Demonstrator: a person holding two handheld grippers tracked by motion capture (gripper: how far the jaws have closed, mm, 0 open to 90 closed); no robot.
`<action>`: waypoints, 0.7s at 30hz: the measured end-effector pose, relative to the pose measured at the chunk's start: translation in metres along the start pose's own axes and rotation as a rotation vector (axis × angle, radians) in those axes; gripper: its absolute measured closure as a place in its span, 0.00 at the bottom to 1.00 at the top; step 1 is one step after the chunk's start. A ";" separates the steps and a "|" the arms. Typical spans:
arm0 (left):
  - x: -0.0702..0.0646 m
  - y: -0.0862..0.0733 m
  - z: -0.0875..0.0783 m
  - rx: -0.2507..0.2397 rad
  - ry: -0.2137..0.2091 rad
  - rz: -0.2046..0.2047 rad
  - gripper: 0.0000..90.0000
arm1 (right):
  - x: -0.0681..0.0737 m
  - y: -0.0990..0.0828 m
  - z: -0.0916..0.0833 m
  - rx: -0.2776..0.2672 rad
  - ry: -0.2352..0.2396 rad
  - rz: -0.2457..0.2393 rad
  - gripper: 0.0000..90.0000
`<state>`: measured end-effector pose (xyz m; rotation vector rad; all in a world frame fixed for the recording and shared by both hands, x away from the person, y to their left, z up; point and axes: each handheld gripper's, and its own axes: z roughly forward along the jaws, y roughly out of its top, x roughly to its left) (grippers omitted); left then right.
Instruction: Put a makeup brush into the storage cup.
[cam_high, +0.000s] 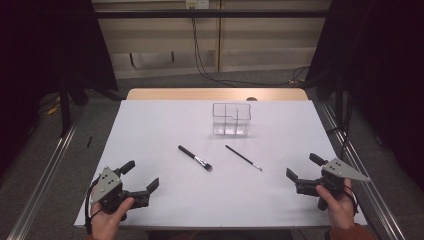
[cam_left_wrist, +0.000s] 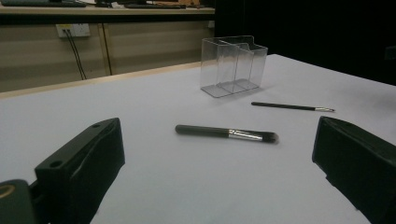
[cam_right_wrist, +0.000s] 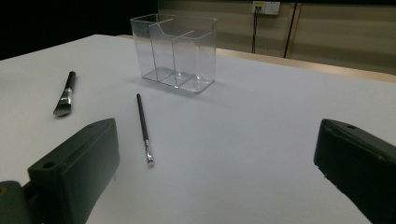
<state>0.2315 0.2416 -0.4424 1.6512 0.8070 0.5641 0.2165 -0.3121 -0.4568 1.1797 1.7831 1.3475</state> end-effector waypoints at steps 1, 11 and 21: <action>0.000 0.000 0.000 0.000 0.000 0.000 0.03 | 0.000 -0.001 0.000 0.009 0.001 0.000 0.00; 0.000 -0.001 0.004 0.038 -0.004 -0.012 0.03 | -0.002 -0.001 0.002 0.015 0.016 0.020 0.00; -0.005 0.002 0.006 0.066 -0.025 -0.001 0.04 | 0.002 0.000 0.005 0.026 0.040 0.007 0.00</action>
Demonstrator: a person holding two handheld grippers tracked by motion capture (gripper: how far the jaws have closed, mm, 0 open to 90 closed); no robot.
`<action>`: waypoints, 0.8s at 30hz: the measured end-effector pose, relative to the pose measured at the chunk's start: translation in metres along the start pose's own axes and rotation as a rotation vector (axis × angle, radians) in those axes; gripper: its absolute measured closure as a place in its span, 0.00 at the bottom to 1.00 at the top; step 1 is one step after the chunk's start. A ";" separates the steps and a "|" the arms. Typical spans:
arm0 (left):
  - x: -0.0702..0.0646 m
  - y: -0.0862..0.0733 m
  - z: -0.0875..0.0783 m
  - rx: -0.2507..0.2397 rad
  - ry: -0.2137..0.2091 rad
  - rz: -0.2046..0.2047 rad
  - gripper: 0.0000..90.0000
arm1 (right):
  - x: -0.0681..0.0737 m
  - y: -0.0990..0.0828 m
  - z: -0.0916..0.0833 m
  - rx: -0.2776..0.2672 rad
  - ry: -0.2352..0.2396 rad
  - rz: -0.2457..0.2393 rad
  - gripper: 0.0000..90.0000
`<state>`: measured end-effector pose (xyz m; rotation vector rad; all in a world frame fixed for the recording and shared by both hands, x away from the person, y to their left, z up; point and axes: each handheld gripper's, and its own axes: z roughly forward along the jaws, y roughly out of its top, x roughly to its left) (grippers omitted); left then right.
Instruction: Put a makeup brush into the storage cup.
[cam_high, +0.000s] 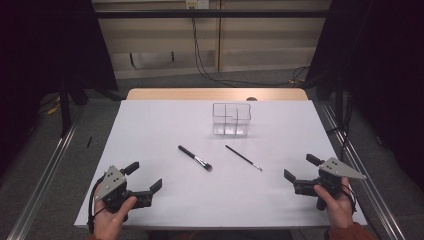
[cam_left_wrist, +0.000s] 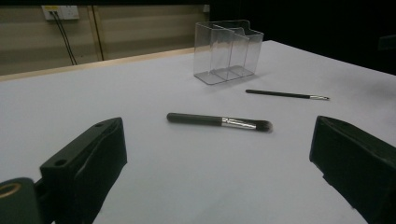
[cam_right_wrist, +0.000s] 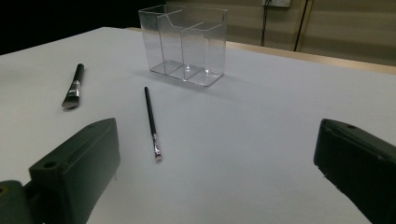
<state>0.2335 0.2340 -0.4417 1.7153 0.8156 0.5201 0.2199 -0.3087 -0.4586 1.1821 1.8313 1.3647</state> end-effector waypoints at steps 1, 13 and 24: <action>-0.001 0.001 0.001 0.000 0.000 0.005 0.04 | 0.001 0.001 0.000 -0.002 0.004 -0.005 0.00; -0.005 0.009 0.020 0.031 -0.014 0.036 0.03 | 0.004 0.001 0.001 0.001 0.016 -0.009 0.00; -0.005 0.032 0.035 0.017 -0.021 0.075 0.03 | 0.007 0.000 0.003 0.012 0.017 -0.036 0.00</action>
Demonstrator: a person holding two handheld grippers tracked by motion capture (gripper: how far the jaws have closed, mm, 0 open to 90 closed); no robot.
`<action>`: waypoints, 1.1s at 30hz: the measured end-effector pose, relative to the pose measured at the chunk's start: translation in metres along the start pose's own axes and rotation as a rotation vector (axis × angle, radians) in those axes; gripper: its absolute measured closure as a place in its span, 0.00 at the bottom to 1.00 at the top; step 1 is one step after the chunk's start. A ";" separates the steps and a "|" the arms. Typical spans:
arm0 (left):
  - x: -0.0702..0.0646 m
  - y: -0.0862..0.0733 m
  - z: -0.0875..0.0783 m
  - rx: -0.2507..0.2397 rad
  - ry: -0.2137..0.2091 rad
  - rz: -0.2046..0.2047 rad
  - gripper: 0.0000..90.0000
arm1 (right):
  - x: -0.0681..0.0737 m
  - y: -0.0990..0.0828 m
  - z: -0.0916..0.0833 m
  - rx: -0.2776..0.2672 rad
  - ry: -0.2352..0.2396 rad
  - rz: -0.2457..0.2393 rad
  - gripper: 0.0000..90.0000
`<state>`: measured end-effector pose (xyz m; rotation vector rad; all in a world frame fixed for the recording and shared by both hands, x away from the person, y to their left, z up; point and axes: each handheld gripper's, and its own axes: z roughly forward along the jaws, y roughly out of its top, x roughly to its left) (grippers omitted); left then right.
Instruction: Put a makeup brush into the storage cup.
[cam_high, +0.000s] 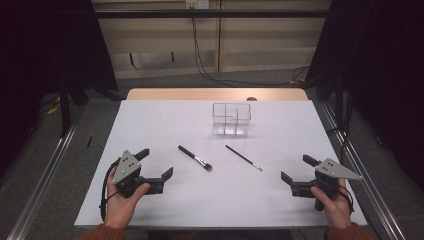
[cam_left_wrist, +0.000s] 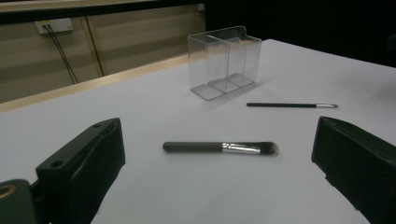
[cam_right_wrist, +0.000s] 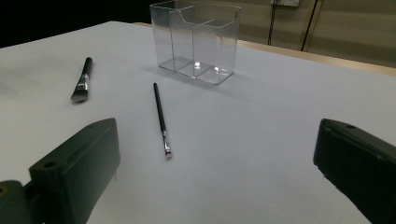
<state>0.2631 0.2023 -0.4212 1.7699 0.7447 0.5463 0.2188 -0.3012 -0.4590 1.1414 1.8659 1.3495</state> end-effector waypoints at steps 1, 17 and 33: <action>-0.001 0.002 0.003 -0.001 -0.003 -0.002 0.03 | 0.000 0.000 0.000 -0.001 -0.001 0.001 0.00; 0.012 0.018 0.033 0.009 -0.035 0.002 0.03 | 0.000 0.000 0.000 -0.008 0.008 0.005 0.00; 0.015 0.025 0.071 0.006 -0.073 0.036 0.03 | 0.000 0.000 0.000 -0.010 0.015 0.009 0.00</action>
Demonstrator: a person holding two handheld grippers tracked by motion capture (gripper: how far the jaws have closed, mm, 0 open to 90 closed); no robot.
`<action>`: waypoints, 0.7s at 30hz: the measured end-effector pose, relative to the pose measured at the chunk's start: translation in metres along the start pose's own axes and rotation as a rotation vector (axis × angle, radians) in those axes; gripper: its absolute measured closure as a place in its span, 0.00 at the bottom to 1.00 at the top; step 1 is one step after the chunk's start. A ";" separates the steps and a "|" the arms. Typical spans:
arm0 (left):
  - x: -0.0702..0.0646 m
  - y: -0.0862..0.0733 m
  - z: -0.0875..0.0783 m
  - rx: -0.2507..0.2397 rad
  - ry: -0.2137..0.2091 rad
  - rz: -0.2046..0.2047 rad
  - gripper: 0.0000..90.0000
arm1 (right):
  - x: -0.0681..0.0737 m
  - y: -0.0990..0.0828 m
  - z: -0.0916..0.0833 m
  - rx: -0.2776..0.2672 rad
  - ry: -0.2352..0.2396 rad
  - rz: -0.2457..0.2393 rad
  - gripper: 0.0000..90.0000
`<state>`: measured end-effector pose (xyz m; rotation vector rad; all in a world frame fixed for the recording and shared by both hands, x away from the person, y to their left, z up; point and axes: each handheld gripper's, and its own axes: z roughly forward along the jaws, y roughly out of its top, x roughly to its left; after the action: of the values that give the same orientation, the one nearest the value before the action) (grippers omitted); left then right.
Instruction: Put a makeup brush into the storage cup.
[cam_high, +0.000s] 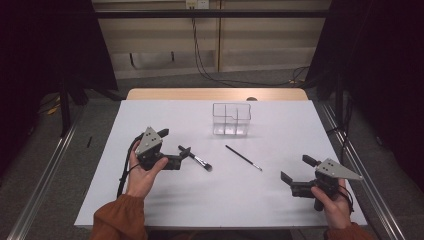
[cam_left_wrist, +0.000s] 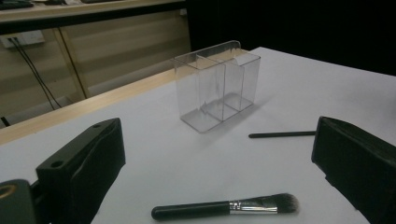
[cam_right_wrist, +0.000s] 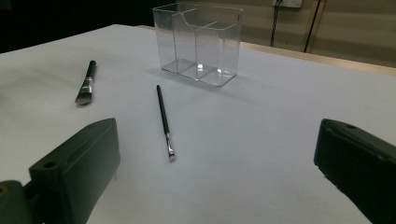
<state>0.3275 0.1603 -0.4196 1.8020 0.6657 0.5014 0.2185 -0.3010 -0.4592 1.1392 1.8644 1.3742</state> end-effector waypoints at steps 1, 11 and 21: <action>0.001 0.001 0.003 0.007 -0.006 0.008 0.03 | 0.000 0.000 0.000 0.001 0.001 -0.001 0.00; 0.009 0.008 0.024 0.047 -0.043 0.014 0.03 | 0.000 0.000 0.000 0.002 0.002 0.001 0.00; 0.013 0.019 0.034 0.119 -0.071 0.055 0.09 | 0.000 0.000 0.000 0.002 0.009 0.005 0.00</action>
<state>0.3621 0.1398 -0.4119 1.9452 0.6092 0.4395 0.2182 -0.3013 -0.4592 1.1414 1.8707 1.3833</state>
